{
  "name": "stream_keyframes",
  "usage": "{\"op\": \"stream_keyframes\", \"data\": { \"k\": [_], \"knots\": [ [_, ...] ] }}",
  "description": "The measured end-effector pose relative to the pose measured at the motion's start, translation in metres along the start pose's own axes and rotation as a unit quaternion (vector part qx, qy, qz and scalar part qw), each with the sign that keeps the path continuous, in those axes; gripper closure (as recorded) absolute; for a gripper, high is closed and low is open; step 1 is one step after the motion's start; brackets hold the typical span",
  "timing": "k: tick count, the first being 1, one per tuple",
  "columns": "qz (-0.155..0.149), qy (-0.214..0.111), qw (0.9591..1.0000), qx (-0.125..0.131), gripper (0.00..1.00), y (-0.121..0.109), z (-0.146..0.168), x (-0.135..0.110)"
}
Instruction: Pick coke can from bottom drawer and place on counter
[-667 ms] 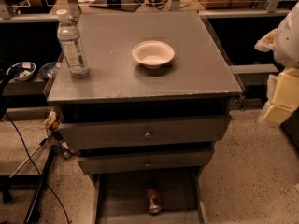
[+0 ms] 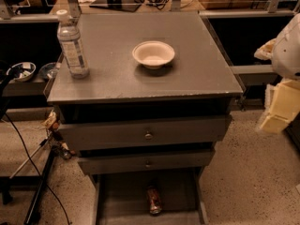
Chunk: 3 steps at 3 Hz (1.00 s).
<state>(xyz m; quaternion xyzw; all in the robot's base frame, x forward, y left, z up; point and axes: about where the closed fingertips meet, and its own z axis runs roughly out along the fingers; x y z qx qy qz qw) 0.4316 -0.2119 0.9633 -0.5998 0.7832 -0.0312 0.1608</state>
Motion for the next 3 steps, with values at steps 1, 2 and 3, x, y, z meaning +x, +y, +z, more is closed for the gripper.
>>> {"op": "stream_keyframes", "data": {
  "k": [1,2,3],
  "knots": [
    [0.001,-0.010,0.9998,-0.018,0.00,0.022,0.026,-0.001],
    [0.003,-0.030,0.9982,-0.051,0.00,0.045,0.050,-0.004],
    [0.004,-0.028,0.9981,-0.055,0.00,0.051,0.054,-0.005]
  ]
}}
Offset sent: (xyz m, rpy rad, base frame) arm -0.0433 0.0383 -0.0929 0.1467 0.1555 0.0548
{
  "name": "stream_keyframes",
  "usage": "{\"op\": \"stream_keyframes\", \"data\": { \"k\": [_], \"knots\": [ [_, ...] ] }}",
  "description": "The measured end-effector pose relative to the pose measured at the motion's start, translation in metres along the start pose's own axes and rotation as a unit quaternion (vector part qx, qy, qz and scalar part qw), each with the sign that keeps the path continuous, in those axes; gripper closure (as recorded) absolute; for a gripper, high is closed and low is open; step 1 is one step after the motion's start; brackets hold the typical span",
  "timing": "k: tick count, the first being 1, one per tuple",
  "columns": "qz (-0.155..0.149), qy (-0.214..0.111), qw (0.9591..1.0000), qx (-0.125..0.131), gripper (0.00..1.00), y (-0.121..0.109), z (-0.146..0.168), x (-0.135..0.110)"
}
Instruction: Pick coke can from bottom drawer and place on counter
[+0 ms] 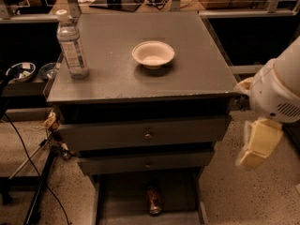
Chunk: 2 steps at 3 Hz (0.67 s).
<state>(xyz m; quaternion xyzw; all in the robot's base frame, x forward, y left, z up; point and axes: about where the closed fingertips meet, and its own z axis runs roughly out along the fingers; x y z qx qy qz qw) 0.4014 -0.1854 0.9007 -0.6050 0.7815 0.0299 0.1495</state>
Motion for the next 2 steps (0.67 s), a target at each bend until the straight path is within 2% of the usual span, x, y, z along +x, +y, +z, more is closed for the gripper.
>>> {"op": "stream_keyframes", "data": {
  "k": [2],
  "knots": [
    [0.019,0.038,0.9987,-0.029,0.00,0.037,0.057,-0.002]
  ]
}}
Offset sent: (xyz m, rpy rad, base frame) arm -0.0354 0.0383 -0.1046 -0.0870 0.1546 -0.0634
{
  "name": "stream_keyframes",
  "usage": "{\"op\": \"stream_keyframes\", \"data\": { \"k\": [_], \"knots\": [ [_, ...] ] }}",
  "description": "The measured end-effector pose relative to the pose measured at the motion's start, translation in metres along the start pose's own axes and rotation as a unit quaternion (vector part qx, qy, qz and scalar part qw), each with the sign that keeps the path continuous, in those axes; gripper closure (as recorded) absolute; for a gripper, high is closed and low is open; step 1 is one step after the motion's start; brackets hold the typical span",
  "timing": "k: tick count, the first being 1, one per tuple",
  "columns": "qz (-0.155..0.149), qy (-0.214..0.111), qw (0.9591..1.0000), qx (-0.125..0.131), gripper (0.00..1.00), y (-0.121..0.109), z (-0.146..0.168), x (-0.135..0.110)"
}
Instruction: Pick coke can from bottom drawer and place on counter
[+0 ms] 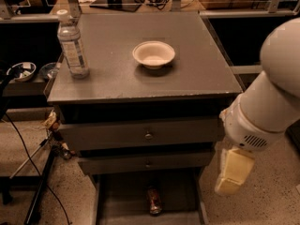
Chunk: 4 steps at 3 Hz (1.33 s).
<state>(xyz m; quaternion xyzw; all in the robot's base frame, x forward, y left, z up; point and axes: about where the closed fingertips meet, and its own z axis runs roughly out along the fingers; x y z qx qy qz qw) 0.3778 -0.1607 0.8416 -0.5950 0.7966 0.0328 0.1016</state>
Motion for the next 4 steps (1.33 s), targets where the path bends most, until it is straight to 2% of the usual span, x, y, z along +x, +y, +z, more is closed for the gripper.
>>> {"op": "stream_keyframes", "data": {
  "k": [2,3,4],
  "knots": [
    [0.027,0.023,0.9983,-0.046,0.00,0.019,0.067,-0.003],
    [0.029,0.024,0.9981,-0.049,0.00,0.021,0.071,-0.003],
    [0.057,0.025,0.9962,-0.061,0.00,0.030,0.097,-0.006]
  ]
}}
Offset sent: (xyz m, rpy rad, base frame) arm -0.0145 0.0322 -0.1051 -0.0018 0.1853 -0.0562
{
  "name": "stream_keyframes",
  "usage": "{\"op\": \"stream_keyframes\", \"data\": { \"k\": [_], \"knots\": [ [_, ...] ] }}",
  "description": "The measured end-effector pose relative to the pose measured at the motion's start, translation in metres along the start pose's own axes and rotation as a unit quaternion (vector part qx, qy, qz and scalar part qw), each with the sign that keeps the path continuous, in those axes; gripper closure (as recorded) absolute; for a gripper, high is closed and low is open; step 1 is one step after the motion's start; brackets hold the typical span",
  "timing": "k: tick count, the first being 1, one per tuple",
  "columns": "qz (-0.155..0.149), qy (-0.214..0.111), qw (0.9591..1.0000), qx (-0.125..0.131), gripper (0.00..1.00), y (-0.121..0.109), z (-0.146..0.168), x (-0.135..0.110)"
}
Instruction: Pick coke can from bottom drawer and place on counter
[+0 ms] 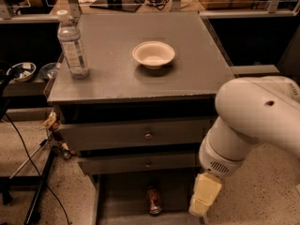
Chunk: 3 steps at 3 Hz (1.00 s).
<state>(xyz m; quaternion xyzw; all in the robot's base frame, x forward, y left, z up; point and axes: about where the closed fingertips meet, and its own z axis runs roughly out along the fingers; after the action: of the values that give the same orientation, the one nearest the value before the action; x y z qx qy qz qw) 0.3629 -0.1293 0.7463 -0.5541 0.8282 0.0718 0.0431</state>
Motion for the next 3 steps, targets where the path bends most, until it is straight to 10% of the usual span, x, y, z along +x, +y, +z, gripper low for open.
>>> {"op": "stream_keyframes", "data": {
  "k": [2,3],
  "knots": [
    [0.095,-0.007,0.9951,-0.025,0.00,-0.005,0.050,-0.011],
    [0.095,-0.007,0.9951,-0.025,0.00,-0.005,0.050,-0.011]
  ]
}}
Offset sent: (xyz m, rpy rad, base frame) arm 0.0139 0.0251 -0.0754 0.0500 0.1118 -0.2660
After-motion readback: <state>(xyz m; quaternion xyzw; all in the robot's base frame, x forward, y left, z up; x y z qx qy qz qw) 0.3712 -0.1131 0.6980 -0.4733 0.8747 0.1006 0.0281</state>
